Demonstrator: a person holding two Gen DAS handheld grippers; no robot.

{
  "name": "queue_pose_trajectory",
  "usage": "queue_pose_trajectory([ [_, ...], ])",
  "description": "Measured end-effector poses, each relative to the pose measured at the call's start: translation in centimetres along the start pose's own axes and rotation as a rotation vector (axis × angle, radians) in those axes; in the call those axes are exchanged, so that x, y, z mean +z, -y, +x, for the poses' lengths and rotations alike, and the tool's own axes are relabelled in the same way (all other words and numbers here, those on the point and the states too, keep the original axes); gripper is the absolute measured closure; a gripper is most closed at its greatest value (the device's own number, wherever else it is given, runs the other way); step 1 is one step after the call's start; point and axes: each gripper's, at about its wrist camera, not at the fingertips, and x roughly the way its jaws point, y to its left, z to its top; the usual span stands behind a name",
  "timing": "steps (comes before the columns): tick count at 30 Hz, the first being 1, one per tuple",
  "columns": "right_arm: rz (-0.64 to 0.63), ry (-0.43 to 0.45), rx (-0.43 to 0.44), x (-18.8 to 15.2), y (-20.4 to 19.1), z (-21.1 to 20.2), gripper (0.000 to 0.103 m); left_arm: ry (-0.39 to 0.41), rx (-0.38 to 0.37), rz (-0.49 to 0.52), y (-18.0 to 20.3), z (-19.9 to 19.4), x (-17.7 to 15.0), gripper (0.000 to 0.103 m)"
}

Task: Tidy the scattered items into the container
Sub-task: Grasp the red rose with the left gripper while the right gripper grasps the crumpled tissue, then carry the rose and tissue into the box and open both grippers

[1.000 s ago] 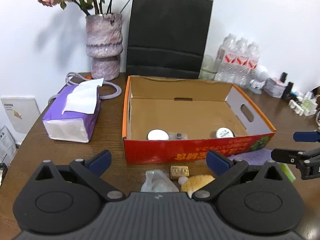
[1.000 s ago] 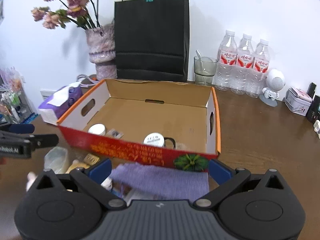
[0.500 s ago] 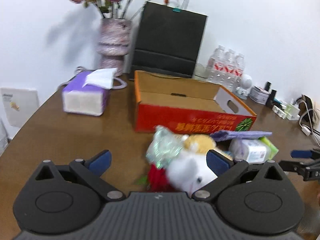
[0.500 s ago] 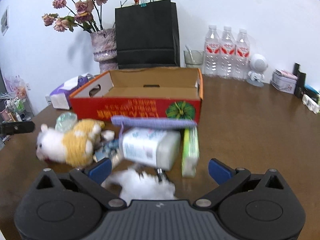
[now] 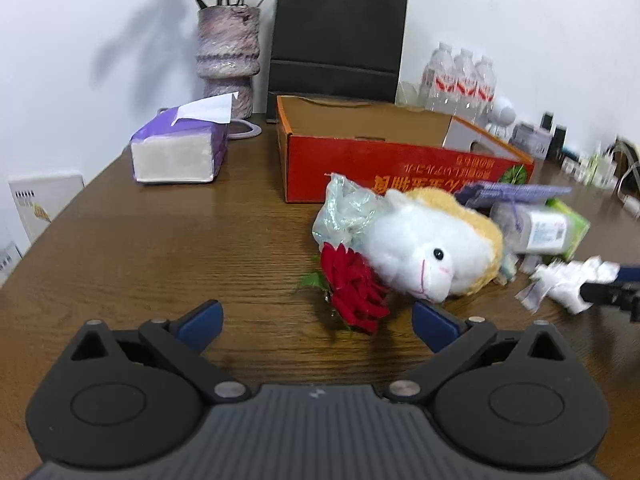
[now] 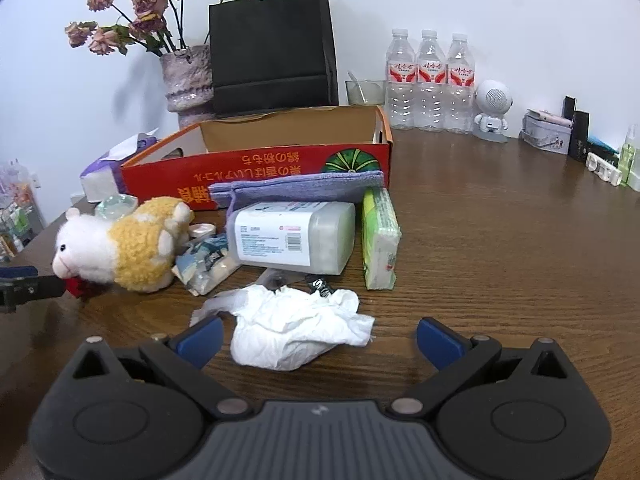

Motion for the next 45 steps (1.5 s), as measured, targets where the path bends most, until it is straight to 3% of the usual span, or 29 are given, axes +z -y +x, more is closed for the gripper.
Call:
queue_pose_trajectory([
  [7,-0.045,-0.005,-0.032,0.3,-0.9,0.7,0.000,0.014,-0.016,0.040,0.9,1.0,0.2,0.011],
  [10,-0.055,0.003,-0.034,0.4,-1.1,0.7,0.005,0.015,-0.020,0.063,1.2,1.3,0.3,0.025],
  [12,-0.064,0.009,-0.020,0.4,-1.2,0.5,0.030,0.005,-0.037,0.069,1.3,1.4,0.2,0.054],
  [13,-0.069,0.007,-0.009,0.3,-1.2,0.5,0.039,0.004,-0.049,0.066,1.2,1.3,0.1,0.056],
  [14,-0.070,0.000,0.004,0.3,-1.3,0.4,0.060,0.009,-0.053,0.068,1.2,1.2,0.1,0.060],
  [15,-0.066,-0.010,0.016,0.2,-1.2,0.4,0.069,0.020,-0.049,0.075,1.3,0.9,0.0,0.064],
  [21,-0.051,0.038,0.031,-0.3,-0.8,-1.1,0.078,0.042,-0.042,0.064,0.9,-0.4,-0.5,0.065],
  [31,-0.032,0.113,0.037,0.5,0.3,-3.3,0.081,0.079,-0.021,0.008,-0.5,-2.5,-0.8,0.065],
  [45,-0.012,0.181,0.064,2.7,-0.3,-4.1,0.081,0.215,-0.051,-0.005,-0.8,-5.3,3.4,0.065],
])
